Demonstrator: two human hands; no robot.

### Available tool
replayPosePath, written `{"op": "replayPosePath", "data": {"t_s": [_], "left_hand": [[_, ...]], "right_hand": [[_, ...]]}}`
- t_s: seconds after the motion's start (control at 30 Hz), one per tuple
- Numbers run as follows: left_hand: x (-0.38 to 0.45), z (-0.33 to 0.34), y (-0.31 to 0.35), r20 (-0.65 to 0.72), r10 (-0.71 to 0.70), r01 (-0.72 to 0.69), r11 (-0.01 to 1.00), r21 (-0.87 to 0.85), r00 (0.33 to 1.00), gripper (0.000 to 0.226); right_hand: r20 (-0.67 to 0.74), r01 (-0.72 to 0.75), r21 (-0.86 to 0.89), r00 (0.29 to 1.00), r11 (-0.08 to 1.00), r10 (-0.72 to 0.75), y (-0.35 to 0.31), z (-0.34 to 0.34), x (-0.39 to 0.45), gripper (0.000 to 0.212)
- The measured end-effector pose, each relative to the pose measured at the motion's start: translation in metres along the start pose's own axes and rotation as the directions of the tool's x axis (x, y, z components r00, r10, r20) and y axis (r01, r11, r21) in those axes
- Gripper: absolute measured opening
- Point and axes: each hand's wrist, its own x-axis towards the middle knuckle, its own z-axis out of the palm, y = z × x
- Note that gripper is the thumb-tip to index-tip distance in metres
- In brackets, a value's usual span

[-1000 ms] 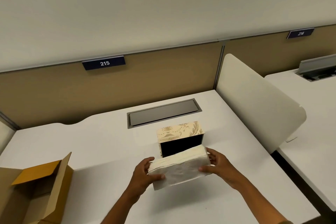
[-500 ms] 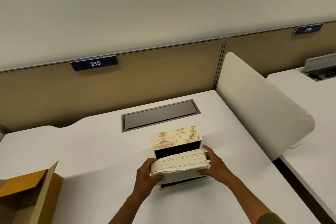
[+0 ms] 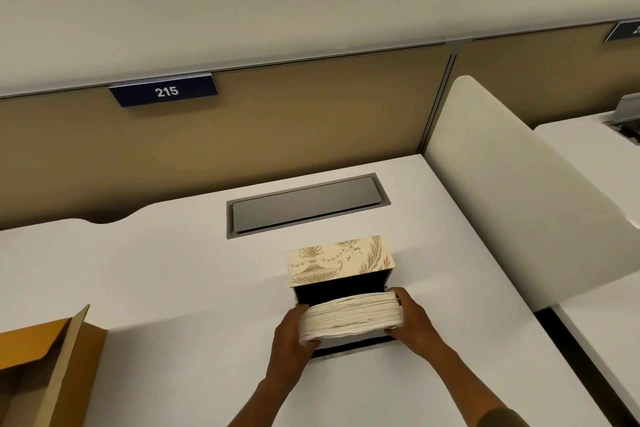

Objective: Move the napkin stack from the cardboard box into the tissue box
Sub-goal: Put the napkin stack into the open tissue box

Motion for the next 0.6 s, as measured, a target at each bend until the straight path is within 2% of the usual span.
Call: {"op": "replayPosePath", "data": {"t_s": [0.13, 0.27, 0.43, 0.6], "left_hand": [[0.008, 0.001, -0.013, 0.083, -0.025, 0.023, 0.999, 0.026, 0.996, 0.081], [0.013, -0.005, -0.019, 0.11, -0.038, 0.033, 0.998, 0.048, 0.993, 0.065], [0.016, -0.011, -0.025, 0.103, -0.025, 0.015, 0.995, 0.098, 0.994, 0.06], [0.015, -0.017, -0.021, 0.062, 0.009, -0.015, 0.996, 0.093, 0.998, 0.058]], "right_hand": [[0.001, -0.029, 0.017, 1.0, 0.999, 0.029, 0.003, 0.005, 0.0, 0.065], [-0.005, -0.05, 0.037, 0.999, 0.998, 0.05, 0.005, 0.006, 0.0, 0.061], [0.0, -0.048, 0.01, 0.999, 0.999, 0.048, 0.003, 0.004, 0.002, 0.052], [-0.022, -0.016, 0.039, 1.0, 0.999, 0.017, -0.004, 0.004, 0.003, 0.055]]}}
